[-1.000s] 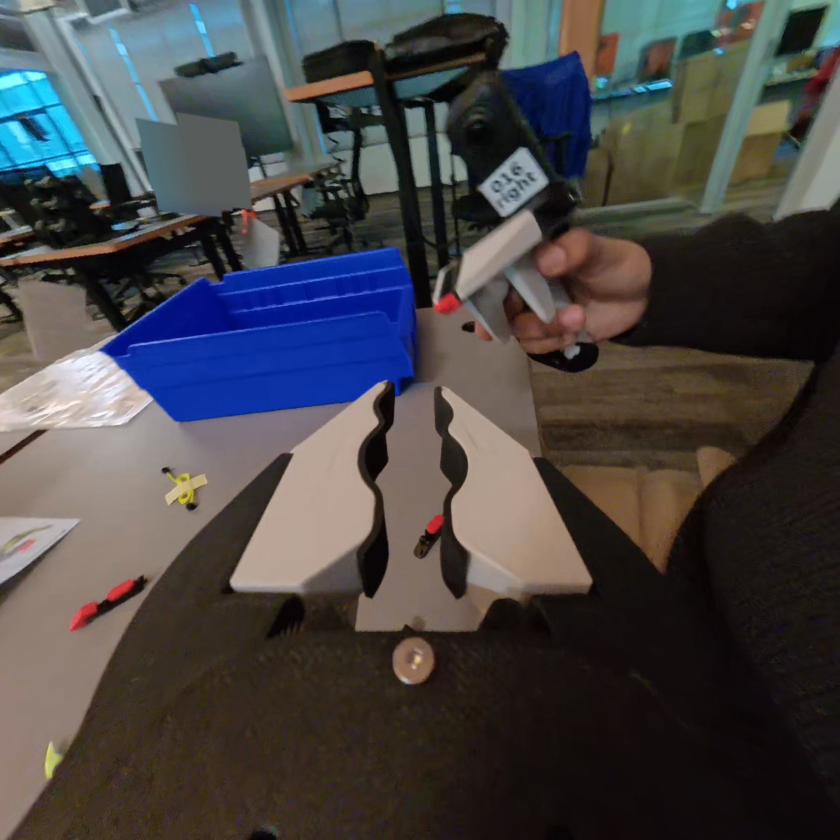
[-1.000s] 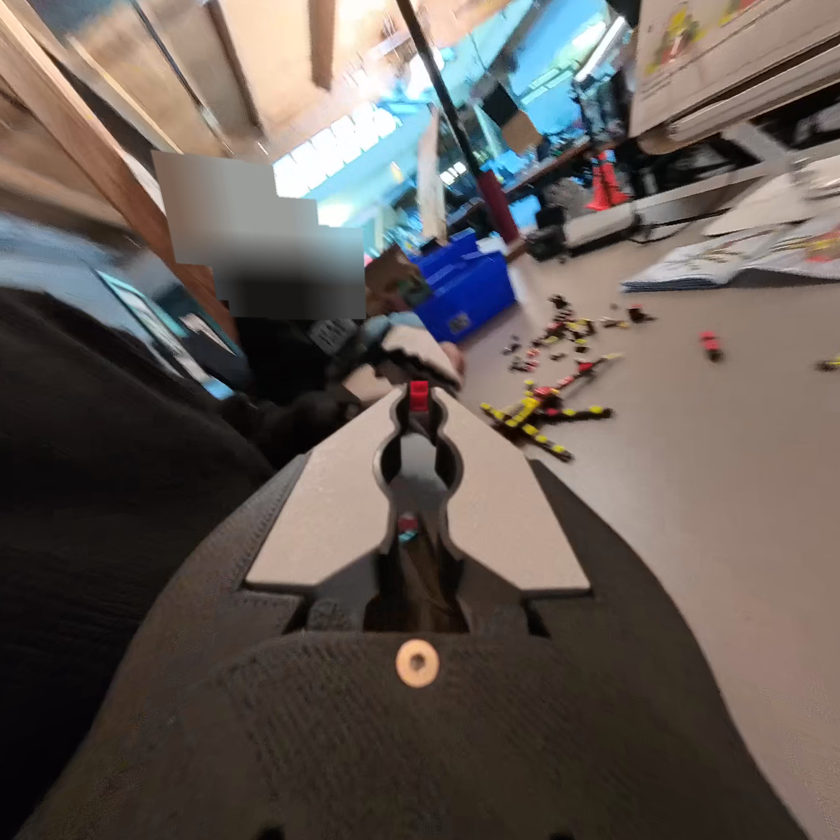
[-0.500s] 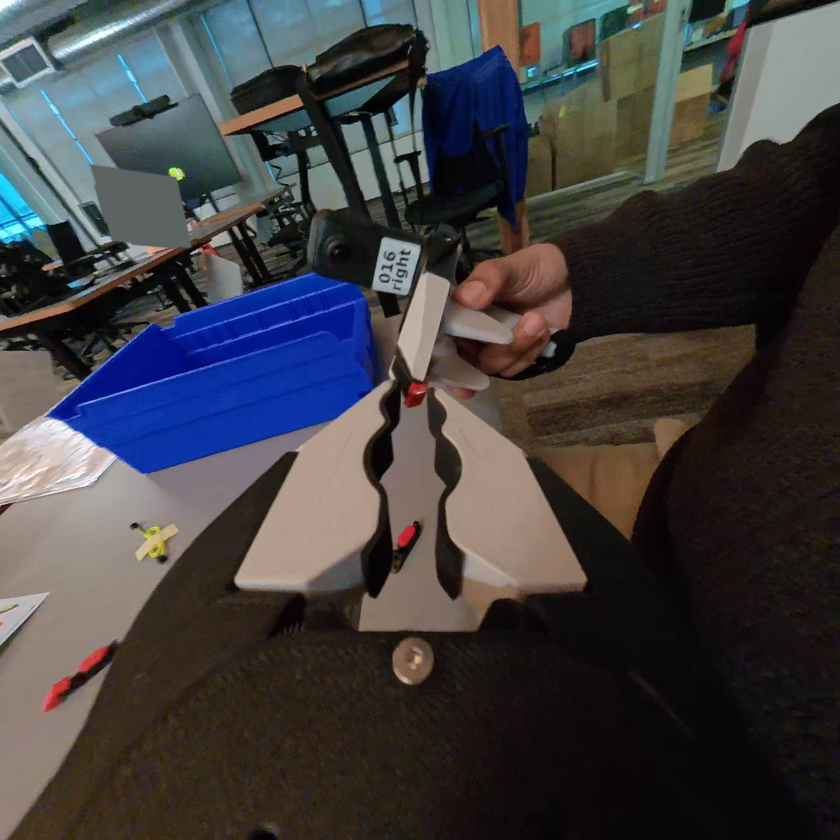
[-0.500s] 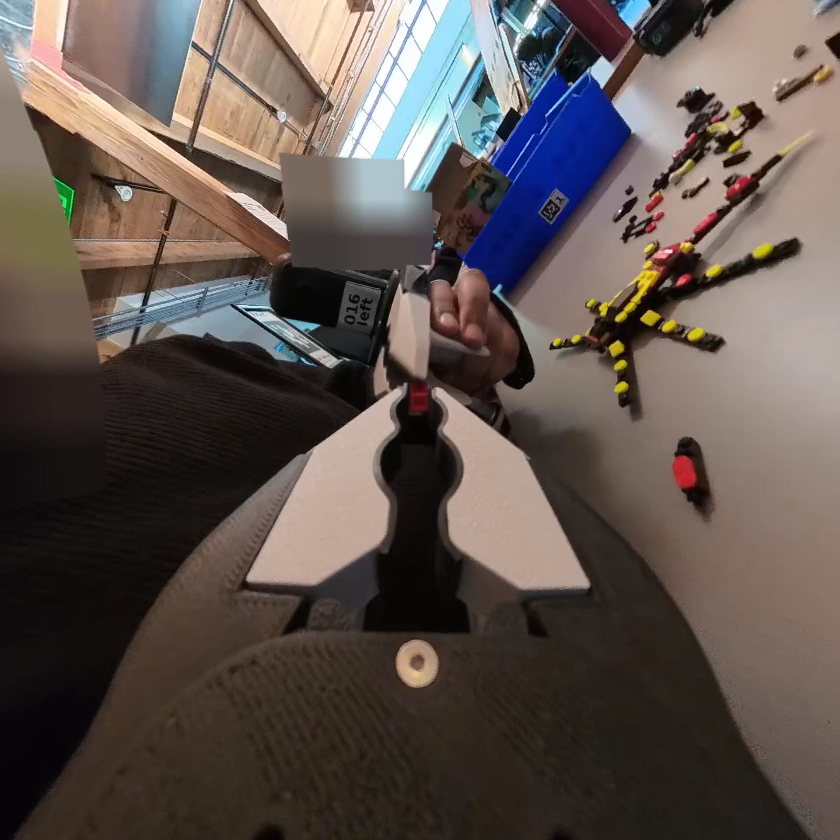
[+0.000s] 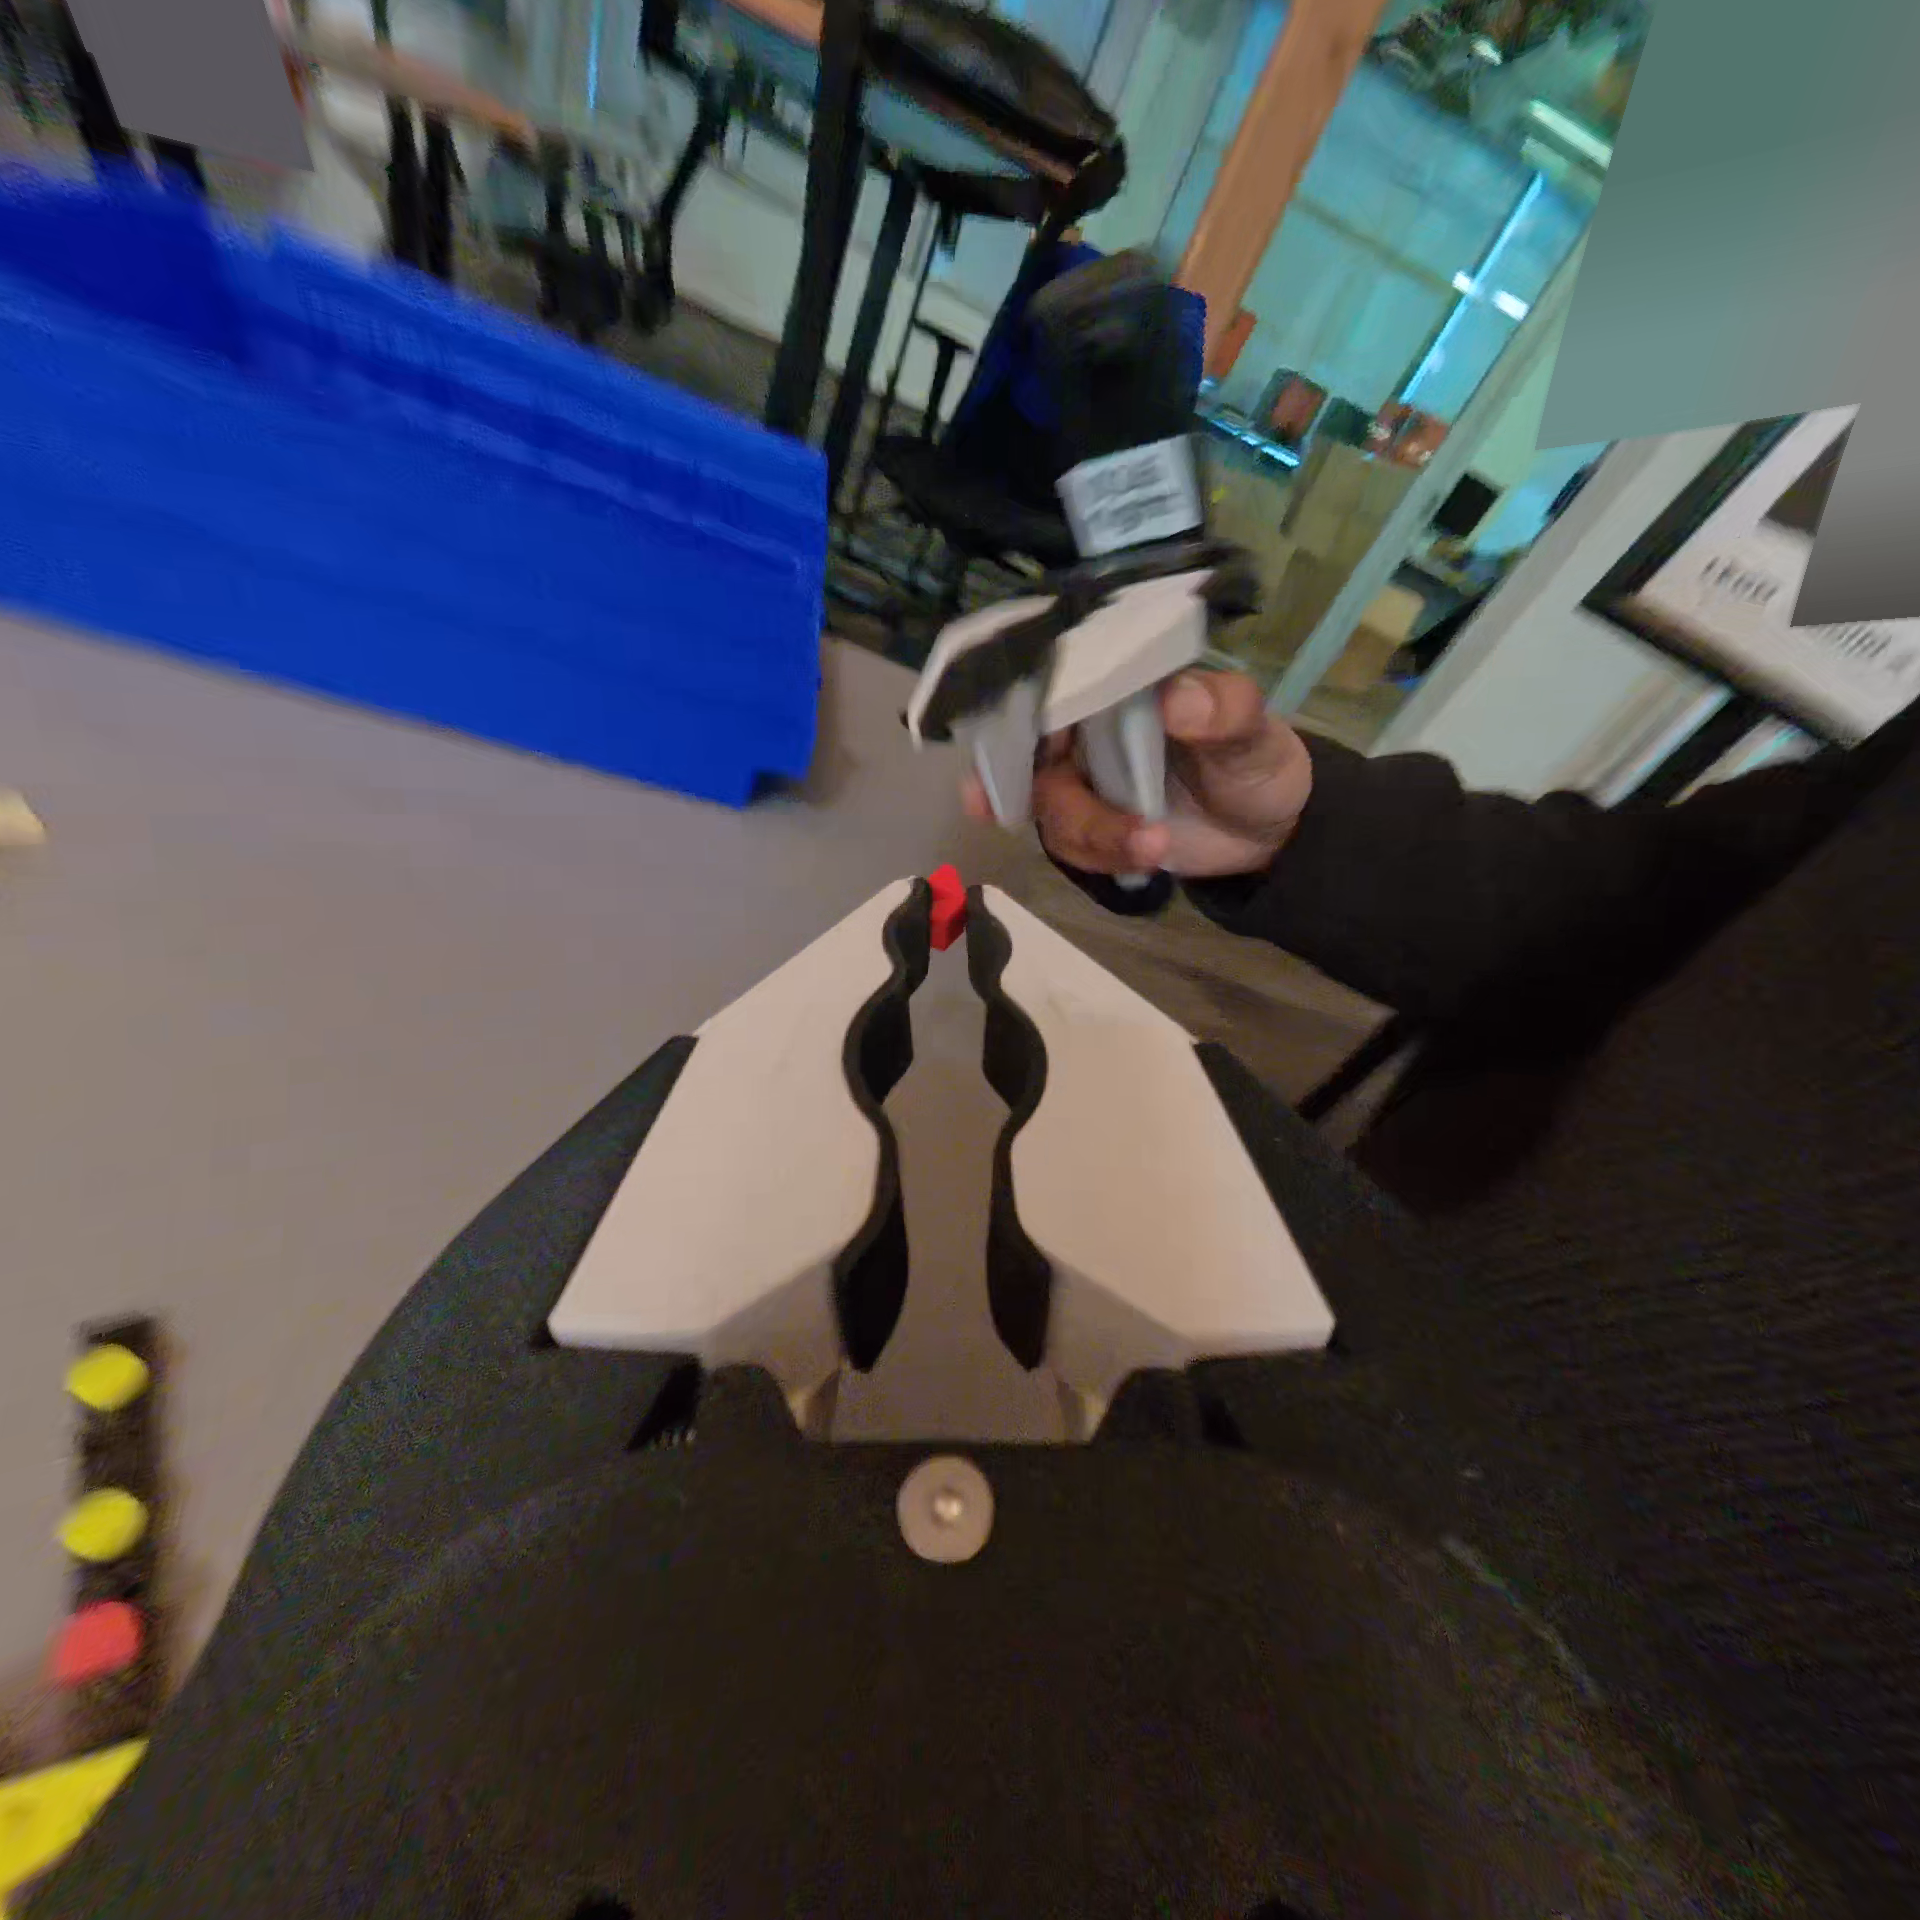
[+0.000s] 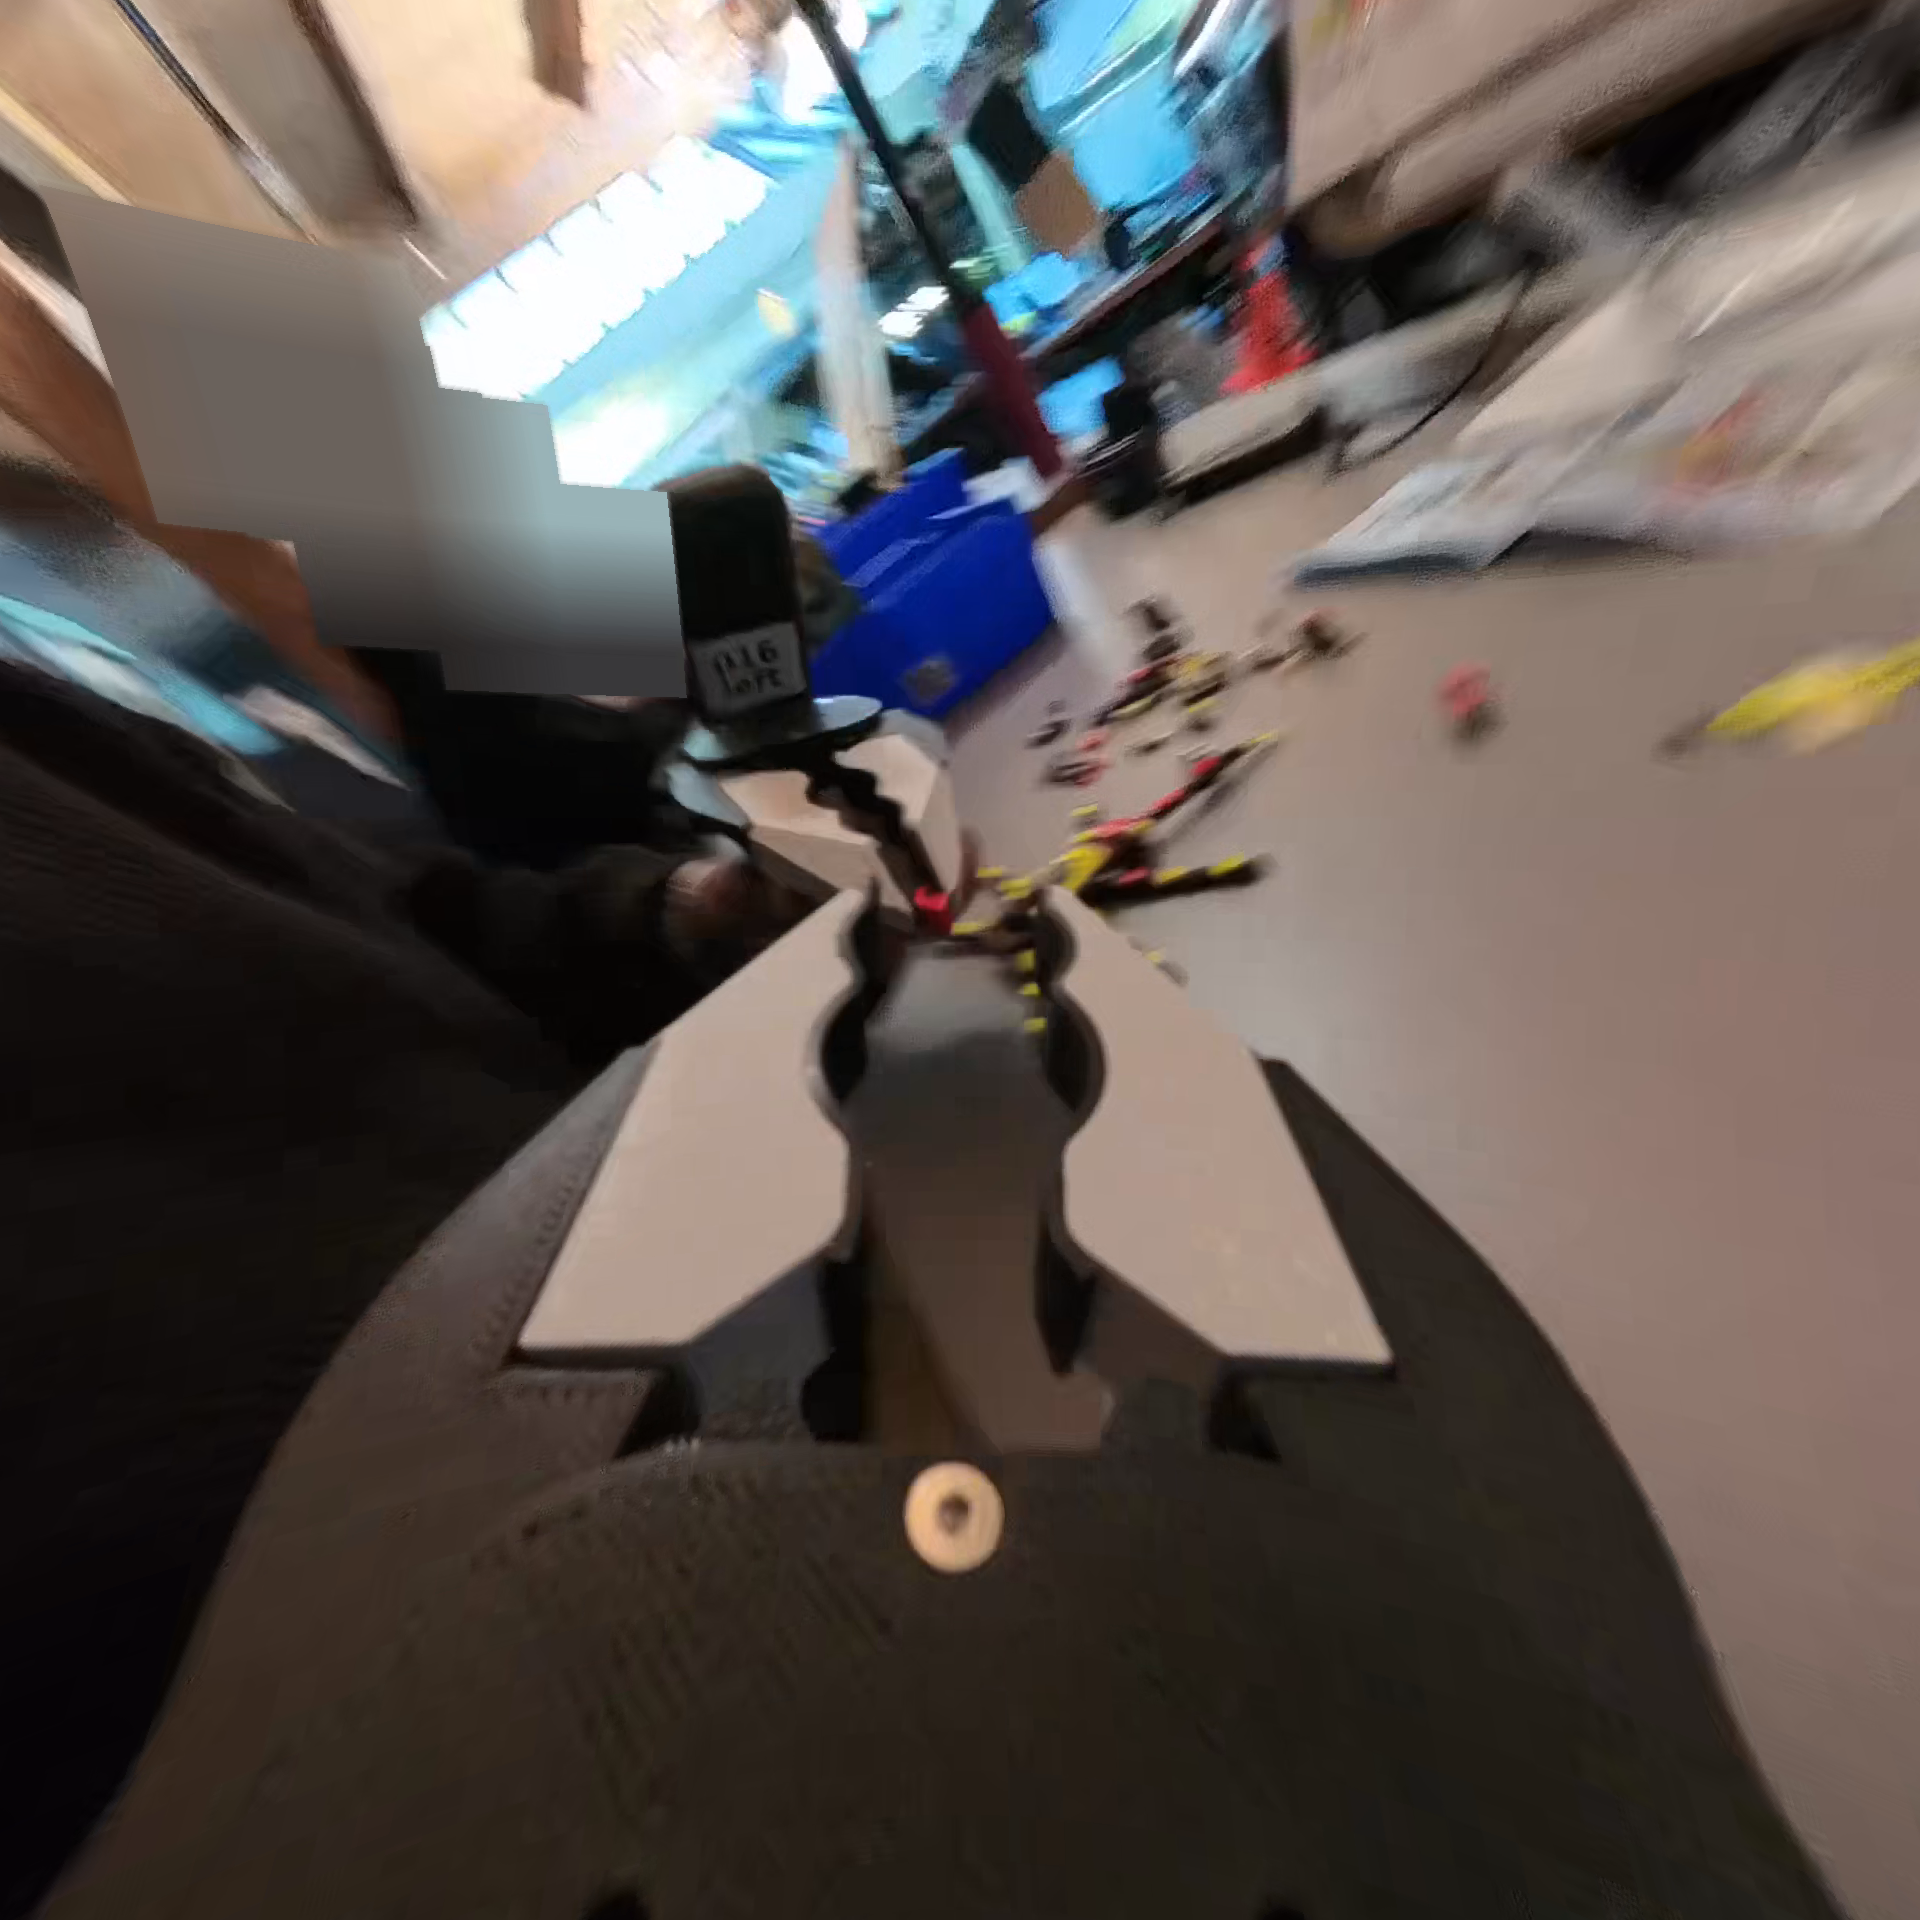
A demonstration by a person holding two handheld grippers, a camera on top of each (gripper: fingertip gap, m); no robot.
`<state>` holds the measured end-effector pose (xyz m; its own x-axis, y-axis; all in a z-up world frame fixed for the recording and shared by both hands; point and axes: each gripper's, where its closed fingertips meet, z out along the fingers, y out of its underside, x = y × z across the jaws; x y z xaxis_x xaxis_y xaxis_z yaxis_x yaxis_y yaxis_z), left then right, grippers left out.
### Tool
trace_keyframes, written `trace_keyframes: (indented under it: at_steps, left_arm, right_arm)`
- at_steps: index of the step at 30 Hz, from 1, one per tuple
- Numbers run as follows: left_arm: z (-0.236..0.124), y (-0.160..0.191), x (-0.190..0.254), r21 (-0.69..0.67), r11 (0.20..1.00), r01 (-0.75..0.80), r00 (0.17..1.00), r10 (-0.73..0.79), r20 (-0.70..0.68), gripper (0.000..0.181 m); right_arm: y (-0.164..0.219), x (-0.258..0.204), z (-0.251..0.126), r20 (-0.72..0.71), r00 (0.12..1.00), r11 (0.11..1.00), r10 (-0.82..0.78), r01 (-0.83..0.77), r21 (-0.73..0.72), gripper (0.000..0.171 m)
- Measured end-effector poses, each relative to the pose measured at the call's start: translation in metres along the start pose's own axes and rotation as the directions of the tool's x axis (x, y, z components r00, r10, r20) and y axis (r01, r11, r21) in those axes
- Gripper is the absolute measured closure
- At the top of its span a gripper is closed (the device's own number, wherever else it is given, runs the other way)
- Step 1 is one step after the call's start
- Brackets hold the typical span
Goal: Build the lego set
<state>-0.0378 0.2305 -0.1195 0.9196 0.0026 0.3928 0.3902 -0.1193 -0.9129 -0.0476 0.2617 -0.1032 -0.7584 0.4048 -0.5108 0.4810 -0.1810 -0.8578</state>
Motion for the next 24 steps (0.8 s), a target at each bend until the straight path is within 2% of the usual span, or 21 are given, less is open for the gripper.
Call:
trace_keyframes:
  at_steps: [1,2,4,6,7,8,9,12,16,24]
  left_arm:
    - [0.000,0.007,-0.005,-0.033,0.992,0.121,0.992,-0.122,-0.028,0.179]
    - [0.001,0.014,-0.010,-0.066,0.967,0.248,0.967,-0.251,-0.051,0.179]
    - [0.002,0.016,-0.014,-0.061,0.888,0.455,0.881,-0.459,-0.115,0.179]
    - [0.002,0.016,-0.017,-0.058,0.810,0.584,0.796,-0.585,-0.153,0.179]
    - [0.003,0.020,-0.017,-0.081,0.794,0.603,0.780,-0.607,-0.151,0.179]
    - [0.004,0.028,-0.017,-0.114,0.793,0.598,0.784,-0.608,-0.126,0.179]
    - [0.005,0.032,-0.015,-0.139,0.803,0.579,0.796,-0.594,-0.113,0.179]
    - [0.006,0.032,-0.006,-0.167,0.816,0.553,0.809,-0.574,-0.124,0.179]
    - [0.007,0.037,0.001,-0.199,0.824,0.531,0.819,-0.559,-0.132,0.179]
    - [0.007,0.046,0.009,-0.252,0.837,0.486,0.842,-0.526,-0.122,0.179]
  right_arm:
    - [-0.002,0.003,-0.001,-0.093,0.976,0.980,-0.198,0.196,-0.027,0.136]
    - [0.000,0.004,-0.001,-0.164,0.898,0.913,-0.408,0.395,-0.103,0.134]
    - [0.011,0.006,0.003,-0.221,0.656,0.692,-0.721,0.669,-0.272,0.140]
    - [0.027,0.000,0.015,-0.178,0.426,0.462,-0.887,0.807,-0.369,0.148]
    - [0.034,-0.001,0.020,-0.154,0.325,0.359,-0.933,0.839,-0.409,0.153]
    - [0.040,-0.002,0.024,-0.122,0.249,0.278,-0.961,0.854,-0.441,0.156]
    - [0.046,-0.003,0.027,-0.086,0.219,0.234,-0.972,0.856,-0.462,0.157]
    - [0.061,-0.001,0.031,-0.032,0.283,0.262,-0.958,0.832,-0.489,0.151]
    - [0.067,-0.002,0.028,-0.011,0.350,0.311,-0.937,0.817,-0.485,0.158]
    - [0.076,-0.005,0.030,0.044,0.314,0.248,-0.948,0.820,-0.516,0.165]
